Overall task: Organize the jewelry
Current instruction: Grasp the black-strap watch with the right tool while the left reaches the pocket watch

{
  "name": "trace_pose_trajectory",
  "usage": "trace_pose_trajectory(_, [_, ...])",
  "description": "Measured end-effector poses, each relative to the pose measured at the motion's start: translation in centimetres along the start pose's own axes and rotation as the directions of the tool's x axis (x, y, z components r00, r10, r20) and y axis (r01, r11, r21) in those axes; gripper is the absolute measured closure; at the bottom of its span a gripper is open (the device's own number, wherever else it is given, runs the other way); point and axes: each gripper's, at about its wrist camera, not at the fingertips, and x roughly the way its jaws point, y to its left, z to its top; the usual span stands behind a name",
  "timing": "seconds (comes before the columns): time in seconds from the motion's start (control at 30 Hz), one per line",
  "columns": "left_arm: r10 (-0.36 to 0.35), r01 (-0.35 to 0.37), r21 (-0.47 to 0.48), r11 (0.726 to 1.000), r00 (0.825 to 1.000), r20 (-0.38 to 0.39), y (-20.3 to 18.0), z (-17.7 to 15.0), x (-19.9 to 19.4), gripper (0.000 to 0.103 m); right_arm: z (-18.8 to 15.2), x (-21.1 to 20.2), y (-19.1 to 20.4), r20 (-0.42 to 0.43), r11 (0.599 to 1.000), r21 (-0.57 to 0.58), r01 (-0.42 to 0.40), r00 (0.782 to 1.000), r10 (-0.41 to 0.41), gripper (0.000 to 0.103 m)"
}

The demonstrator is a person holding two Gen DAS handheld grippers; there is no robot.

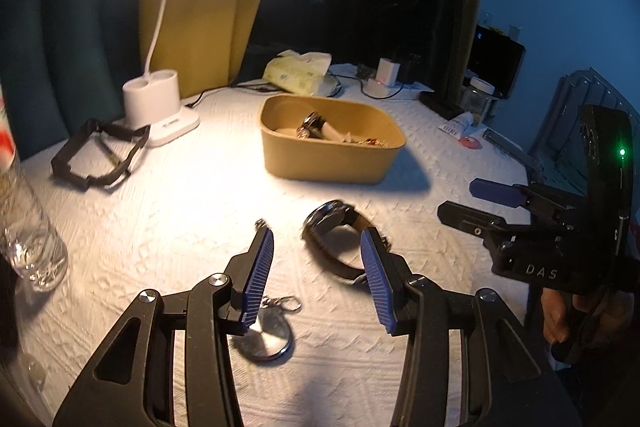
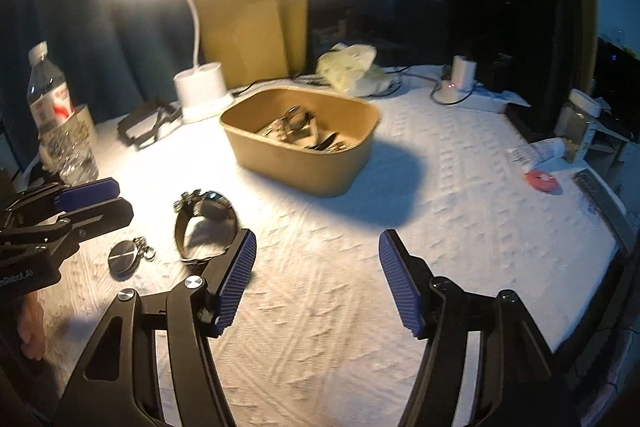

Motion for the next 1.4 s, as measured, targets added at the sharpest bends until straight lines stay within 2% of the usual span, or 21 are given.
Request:
trace_pose_trajectory(0.4, [0.014, -0.018, -0.079, 0.997, 0.999, -0.044, 3.4, -1.0, 0.3, 0.055, 0.7, 4.6, 5.1, -0.101, 0.987, -0.094, -0.131, 0.987, 0.121, 0.039])
trace_pose_trajectory(0.57, [0.013, -0.022, -0.115, 0.993, 0.997, -0.082, 4.5, -1.7, 0.9, 0.055, 1.3, 6.3, 6.1, -0.137, 0.984, -0.103, -0.145, 0.982, 0.13, 0.039])
trace_pose_trajectory(0.77, [0.001, -0.017, -0.133, 0.991, 0.993, -0.115, 4.9, -2.0, 1.1, 0.055, 1.7, 7.3, 5.8, -0.164, 0.984, -0.077, -0.161, 0.976, 0.146, 0.039])
trace_pose_trajectory(0.97, [0.002, -0.019, -0.12, 0.993, 0.99, -0.138, 4.4, -2.3, 1.2, 0.055, 2.6, 5.8, 4.7, -0.105, 0.983, -0.055, -0.177, 0.98, 0.171, 0.039])
trace_pose_trajectory(1.1, [0.001, -0.019, -0.105, 0.994, 0.987, -0.161, 4.0, -2.4, 1.4, 0.055, 2.1, 6.6, 5.6, -0.152, 0.977, -0.082, -0.199, 0.971, 0.186, 0.039])
trace_pose_trajectory(1.2, [-0.001, -0.016, -0.089, 0.996, 0.983, -0.183, 3.6, -2.8, 1.5, 0.055, 1.9, 7.7, 5.7, -0.183, 0.978, -0.06, -0.2, 0.965, 0.186, 0.039])
trace_pose_trajectory(1.3, [0.001, -0.019, -0.084, 0.996, 0.979, -0.205, 3.5, -3.1, 1.5, 0.055, 2.0, 8.1, 5.3, -0.19, 0.98, -0.036, -0.197, 0.964, 0.187, 0.039])
trace_pose_trajectory(1.4, [0.013, -0.032, -0.086, 0.996, 0.978, -0.208, 3.6, -3.3, 1.3, 0.055, 2.3, 7.3, 5.0, -0.162, 0.981, -0.026, -0.193, 0.969, 0.187, 0.039])
